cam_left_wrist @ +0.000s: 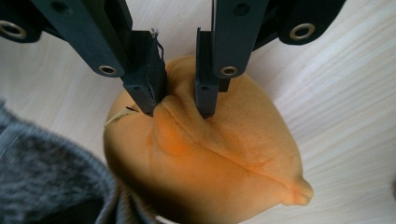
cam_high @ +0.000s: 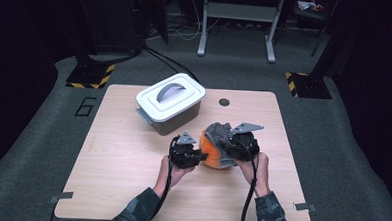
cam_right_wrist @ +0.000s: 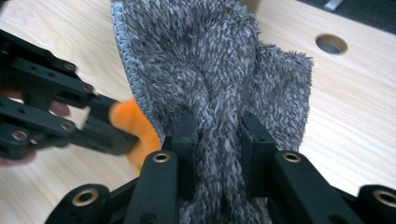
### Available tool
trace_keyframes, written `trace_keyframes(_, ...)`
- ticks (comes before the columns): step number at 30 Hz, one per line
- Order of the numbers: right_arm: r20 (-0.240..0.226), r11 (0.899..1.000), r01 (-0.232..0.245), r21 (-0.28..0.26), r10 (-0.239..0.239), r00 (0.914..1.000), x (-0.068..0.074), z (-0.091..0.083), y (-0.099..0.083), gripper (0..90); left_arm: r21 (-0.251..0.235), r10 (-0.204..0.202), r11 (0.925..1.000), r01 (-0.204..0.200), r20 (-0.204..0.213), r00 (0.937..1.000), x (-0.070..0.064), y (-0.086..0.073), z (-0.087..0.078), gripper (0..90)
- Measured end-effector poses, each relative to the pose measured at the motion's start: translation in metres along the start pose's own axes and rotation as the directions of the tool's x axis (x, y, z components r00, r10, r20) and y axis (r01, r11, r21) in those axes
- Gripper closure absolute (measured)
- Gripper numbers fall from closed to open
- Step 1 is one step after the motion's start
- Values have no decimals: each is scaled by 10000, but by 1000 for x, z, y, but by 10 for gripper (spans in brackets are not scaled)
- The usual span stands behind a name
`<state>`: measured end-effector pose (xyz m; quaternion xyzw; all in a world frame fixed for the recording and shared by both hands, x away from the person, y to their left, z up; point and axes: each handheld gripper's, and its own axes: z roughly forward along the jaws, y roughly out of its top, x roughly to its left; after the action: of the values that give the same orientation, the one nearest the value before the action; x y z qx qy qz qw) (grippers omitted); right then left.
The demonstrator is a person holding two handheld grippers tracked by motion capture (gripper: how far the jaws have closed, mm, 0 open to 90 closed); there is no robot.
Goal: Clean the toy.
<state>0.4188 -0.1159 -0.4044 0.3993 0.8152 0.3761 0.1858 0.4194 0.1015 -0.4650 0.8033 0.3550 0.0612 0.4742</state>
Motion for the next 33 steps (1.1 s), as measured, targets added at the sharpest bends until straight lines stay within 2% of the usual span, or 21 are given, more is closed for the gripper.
trace_keyframes(2,-133,9999,75,-72,-76,9999,4,1,3,711,-40,-90,10000,90,86,9999,-2,2,0,742)
trace_keyframes(4,-84,9997,264,14,-264,9996,7,4,5,710,-28,32,10000,-32,52,10000,-3,3,0,743)
trace_keyframes(5,-95,9999,117,97,-116,9999,9,6,6,710,2,72,10000,-72,-29,10000,-4,4,0,744)
trace_keyframes(8,82,9995,219,229,-221,9997,10,13,3,711,60,75,10000,-74,-91,9999,-2,3,2,745)
trace_keyframes(9,107,9996,105,255,-107,9999,10,13,3,710,65,68,10000,-67,-105,9999,-1,3,2,745)
trace_keyframes(10,104,9994,233,271,-236,9997,9,13,2,710,10,-24,10000,24,-108,9999,-1,2,2,745)
trace_keyframes(11,173,9996,97,270,-102,9998,9,13,1,710,24,-28,10000,28,-103,9999,-1,2,2,745)
trace_keyframes(15,316,9996,60,272,-68,9995,3,11,-5,710,80,-35,10000,36,-102,9999,1,1,2,743)
trace_keyframes(18,474,9995,-150,288,137,9988,-5,9,-12,709,67,-92,9999,93,-91,9999,3,0,2,743)
trace_keyframes(19,508,9989,-356,320,340,9981,-7,8,-15,709,63,-169,9998,170,-85,9998,3,-1,2,743)
trace_keyframes(20,495,9990,-301,340,284,9984,-11,7,-18,708,93,-177,9998,177,-54,9998,4,-1,2,743)
trace_keyframes(24,636,9961,-784,399,758,9951,-21,6,-29,708,68,-151,9999,151,-36,9999,5,-2,2,742)
trace_keyframes(33,864,9874,-1441,656,1382,9866,-42,13,-50,707,59,-357,9993,357,5,9994,10,-7,1,740)
